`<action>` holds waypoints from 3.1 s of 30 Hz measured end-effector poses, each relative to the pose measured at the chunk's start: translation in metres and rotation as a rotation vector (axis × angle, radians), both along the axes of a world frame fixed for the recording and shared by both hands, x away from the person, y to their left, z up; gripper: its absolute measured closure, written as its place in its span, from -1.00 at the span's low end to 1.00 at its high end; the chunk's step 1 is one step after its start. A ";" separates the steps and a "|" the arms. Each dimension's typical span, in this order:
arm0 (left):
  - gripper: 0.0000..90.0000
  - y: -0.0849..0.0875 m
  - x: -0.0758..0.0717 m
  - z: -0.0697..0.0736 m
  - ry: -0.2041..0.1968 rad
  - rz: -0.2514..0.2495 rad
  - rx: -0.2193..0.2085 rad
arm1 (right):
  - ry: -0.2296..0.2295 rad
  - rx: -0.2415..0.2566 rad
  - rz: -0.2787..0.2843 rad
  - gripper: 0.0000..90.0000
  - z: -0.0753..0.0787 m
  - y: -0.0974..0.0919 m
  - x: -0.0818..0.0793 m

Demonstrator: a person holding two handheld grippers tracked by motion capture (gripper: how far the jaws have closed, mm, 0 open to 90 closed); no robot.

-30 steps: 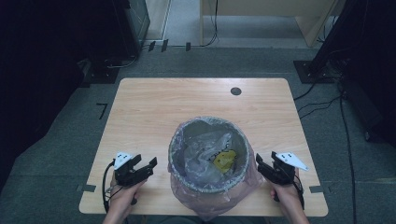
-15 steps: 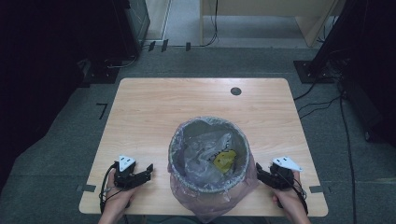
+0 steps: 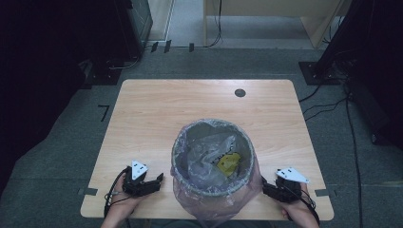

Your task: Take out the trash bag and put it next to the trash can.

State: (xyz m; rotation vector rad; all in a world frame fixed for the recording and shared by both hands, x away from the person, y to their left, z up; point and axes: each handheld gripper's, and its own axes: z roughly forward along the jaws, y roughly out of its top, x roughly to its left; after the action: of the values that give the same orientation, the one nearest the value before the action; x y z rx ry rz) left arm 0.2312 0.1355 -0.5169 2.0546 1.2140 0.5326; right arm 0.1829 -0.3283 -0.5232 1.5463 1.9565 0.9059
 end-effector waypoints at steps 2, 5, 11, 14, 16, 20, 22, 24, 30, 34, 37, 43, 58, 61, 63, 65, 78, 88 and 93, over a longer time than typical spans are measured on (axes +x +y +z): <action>-0.51 -0.003 -0.002 0.000 0.002 -0.015 -0.001 | 0.001 0.001 0.009 -0.38 0.000 0.001 -0.004; -0.51 -0.008 -0.004 0.000 0.002 -0.034 0.000 | 0.000 0.000 0.048 -0.40 0.000 0.005 -0.008; -0.52 -0.019 -0.009 0.000 0.006 -0.082 0.004 | 0.001 -0.002 0.117 -0.41 0.000 0.021 -0.006; -0.53 -0.027 -0.011 0.000 0.006 -0.101 0.001 | -0.002 -0.003 0.142 -0.41 0.000 0.032 -0.003; -0.57 -0.033 -0.010 0.000 0.000 -0.112 0.007 | -0.003 -0.003 0.163 -0.41 0.000 0.039 -0.001; -0.60 -0.042 -0.006 -0.001 -0.010 -0.122 0.008 | -0.005 -0.002 0.178 -0.40 0.000 0.048 0.000; -0.60 -0.053 -0.002 -0.001 -0.016 -0.127 0.010 | -0.005 0.000 0.168 -0.39 0.000 0.052 0.001; -0.60 -0.060 0.000 -0.001 -0.019 -0.136 0.014 | -0.006 0.002 0.161 -0.37 0.000 0.052 0.001; -0.13 -0.068 0.001 0.000 -0.047 -0.141 0.005 | -0.010 0.004 0.140 -0.28 0.000 0.051 0.001; 0.51 -0.059 0.006 0.001 -0.030 -0.109 -0.035 | -0.013 0.001 0.051 -0.20 0.001 0.044 0.003; 0.84 -0.054 0.009 0.001 -0.038 -0.078 -0.026 | -0.014 0.000 0.009 -0.14 0.001 0.036 0.004; 1.00 -0.042 0.014 0.001 -0.035 -0.036 -0.020 | -0.016 0.001 -0.062 -0.04 0.001 0.019 0.003; -0.09 -0.038 0.020 0.013 0.062 0.163 -0.335 | -0.189 0.291 0.001 -0.28 0.030 -0.001 -0.021; -0.13 -0.050 0.023 0.011 0.055 0.170 -0.249 | -0.168 0.254 0.015 -0.39 0.024 0.012 -0.019; -0.13 -0.058 0.024 0.008 0.047 0.164 -0.170 | -0.143 0.212 0.024 -0.38 0.019 0.022 -0.015; -0.08 -0.065 0.023 0.005 0.022 0.152 -0.067 | -0.115 0.150 0.032 -0.35 0.015 0.033 -0.012; 0.95 -0.054 0.021 0.003 -0.004 0.107 -0.039 | -0.024 0.012 0.096 0.76 0.002 0.056 -0.008; 1.00 -0.044 0.013 0.034 -0.063 0.045 -0.219 | -0.103 0.122 0.074 1.00 0.018 0.048 -0.010; 1.00 -0.032 0.004 0.065 -0.149 0.023 -0.276 | -0.216 0.180 0.050 1.00 0.041 0.042 -0.017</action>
State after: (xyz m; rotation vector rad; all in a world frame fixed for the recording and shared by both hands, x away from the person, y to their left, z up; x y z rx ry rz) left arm 0.2353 0.1031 -0.4516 1.7401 1.1539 0.4899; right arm 0.1657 -0.2861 -0.4822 1.4318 1.8077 1.2453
